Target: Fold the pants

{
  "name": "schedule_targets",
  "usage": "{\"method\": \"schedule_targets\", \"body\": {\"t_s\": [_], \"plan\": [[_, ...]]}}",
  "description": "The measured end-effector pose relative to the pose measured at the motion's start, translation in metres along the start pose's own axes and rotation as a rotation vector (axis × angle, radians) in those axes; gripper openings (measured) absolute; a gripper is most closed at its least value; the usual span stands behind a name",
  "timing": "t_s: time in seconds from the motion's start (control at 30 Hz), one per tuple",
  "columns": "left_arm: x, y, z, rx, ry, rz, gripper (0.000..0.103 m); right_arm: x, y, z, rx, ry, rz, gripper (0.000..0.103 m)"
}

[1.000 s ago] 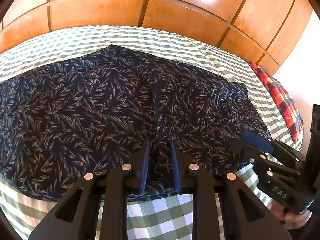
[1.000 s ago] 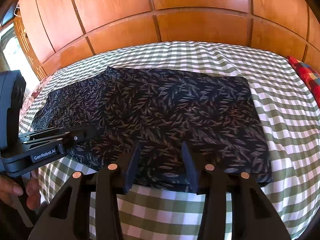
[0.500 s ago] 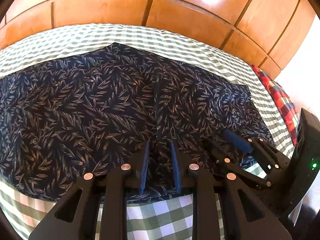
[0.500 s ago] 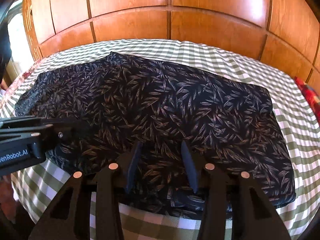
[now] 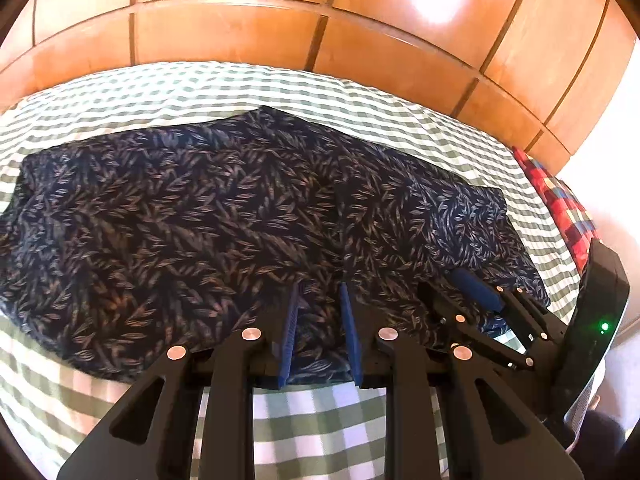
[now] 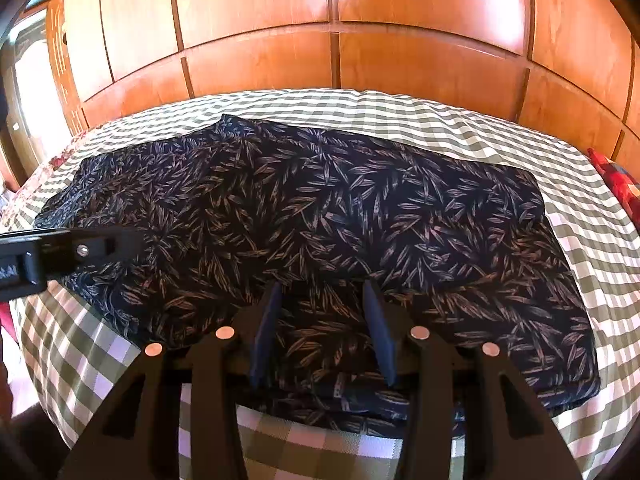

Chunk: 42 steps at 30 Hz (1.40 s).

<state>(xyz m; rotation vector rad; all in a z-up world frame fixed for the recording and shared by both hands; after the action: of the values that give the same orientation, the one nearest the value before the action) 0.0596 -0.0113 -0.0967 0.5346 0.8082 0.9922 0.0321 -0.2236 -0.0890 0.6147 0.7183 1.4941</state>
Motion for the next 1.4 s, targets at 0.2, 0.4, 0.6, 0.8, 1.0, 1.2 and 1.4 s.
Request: {"method": "schedule_targets", "body": {"t_s": [0.2,0.4,0.6,0.8,1.0,1.2,1.4], "plan": [[0.013,0.017,-0.002,-0.016,0.011,0.011,0.021,-0.003,0.004,-0.001,-0.004,-0.023,0.006,0.044],[0.043,0.054,0.003,-0.059,0.082,-0.034,0.021,-0.003,0.004,-0.001,-0.013,-0.02,0.011,0.045],[0.133,0.122,-0.009,-0.207,0.36,-0.141,0.036,-0.005,0.004,-0.002,-0.025,-0.026,0.015,0.047],[0.247,0.168,-0.055,-0.344,0.754,-0.132,0.041,-0.004,0.006,-0.003,-0.034,-0.03,0.028,0.049],[0.277,0.166,-0.06,-0.369,0.863,-0.142,0.041,-0.004,0.006,-0.003,-0.033,-0.029,0.025,0.05],[0.284,0.139,-0.054,-0.318,0.911,-0.14,0.041,-0.003,0.005,-0.003,-0.031,-0.023,0.02,0.05],[0.291,0.118,-0.05,-0.313,0.963,-0.142,0.052,-0.003,0.005,-0.003,-0.033,-0.022,0.018,0.05]]}}
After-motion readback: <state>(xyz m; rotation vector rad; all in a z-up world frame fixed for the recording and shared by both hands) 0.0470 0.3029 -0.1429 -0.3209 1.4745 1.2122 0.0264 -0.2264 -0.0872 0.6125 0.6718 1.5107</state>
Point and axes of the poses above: each gripper's, at about its wrist camera, not at the fingertips, and y roughly against the way its jaws point, x to its left, z to its top, the point moved 2 cm from there along -y, roughly the way its jaws point, and after that the axes turned 8 degrees about -z, right-handed, at the moved point
